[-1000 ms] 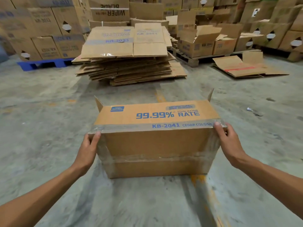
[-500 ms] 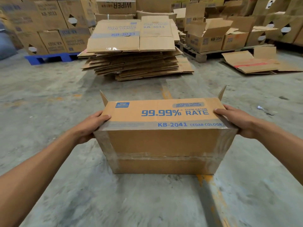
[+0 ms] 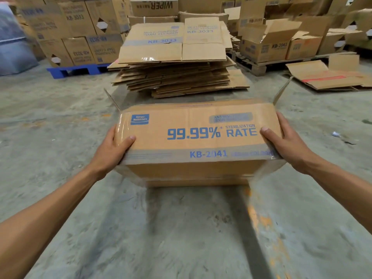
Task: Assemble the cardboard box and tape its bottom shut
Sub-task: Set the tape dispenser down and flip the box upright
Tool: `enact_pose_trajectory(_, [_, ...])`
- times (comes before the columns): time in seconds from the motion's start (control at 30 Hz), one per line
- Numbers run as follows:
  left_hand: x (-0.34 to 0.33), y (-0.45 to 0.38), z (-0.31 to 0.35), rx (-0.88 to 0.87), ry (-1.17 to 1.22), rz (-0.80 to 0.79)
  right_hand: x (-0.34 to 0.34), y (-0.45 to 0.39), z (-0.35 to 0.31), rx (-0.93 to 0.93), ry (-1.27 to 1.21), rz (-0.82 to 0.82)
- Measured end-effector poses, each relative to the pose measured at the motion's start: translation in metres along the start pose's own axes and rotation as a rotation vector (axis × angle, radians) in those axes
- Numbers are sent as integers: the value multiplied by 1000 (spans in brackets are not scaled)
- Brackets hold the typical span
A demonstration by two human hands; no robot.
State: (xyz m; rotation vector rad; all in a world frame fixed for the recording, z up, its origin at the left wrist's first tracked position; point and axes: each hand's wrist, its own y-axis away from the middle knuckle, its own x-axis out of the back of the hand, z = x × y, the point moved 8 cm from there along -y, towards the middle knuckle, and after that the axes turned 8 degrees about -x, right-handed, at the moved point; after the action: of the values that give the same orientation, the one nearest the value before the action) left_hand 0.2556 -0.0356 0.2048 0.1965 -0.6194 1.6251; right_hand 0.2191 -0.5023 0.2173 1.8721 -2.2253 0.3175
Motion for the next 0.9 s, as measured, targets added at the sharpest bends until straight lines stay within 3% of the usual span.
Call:
enact_pose_trajectory(0.13, [15, 35, -10, -45, -56, 67, -30, 19, 19, 55, 21, -57])
enact_pose_trajectory(0.23, [15, 68, -40, 8, -83, 67, -55, 36, 44, 39, 121, -128])
enact_pose_trajectory(0.43, [-4, 129, -82, 125, -98, 153, -66, 49, 68, 89, 246, -118])
enact_pose_trajectory(0.63, [-13, 148, -108, 267, -132, 199, -81, 67, 106, 18, 329, -205])
enact_pose_trajectory(0.7, [-20, 150, -119, 359, -180, 175, -89, 71, 122, -45, 373, -277])
enact_pose_trajectory(0.9, [-50, 161, -144, 673, -261, -94, -108, 72, 140, -234, 500, -466])
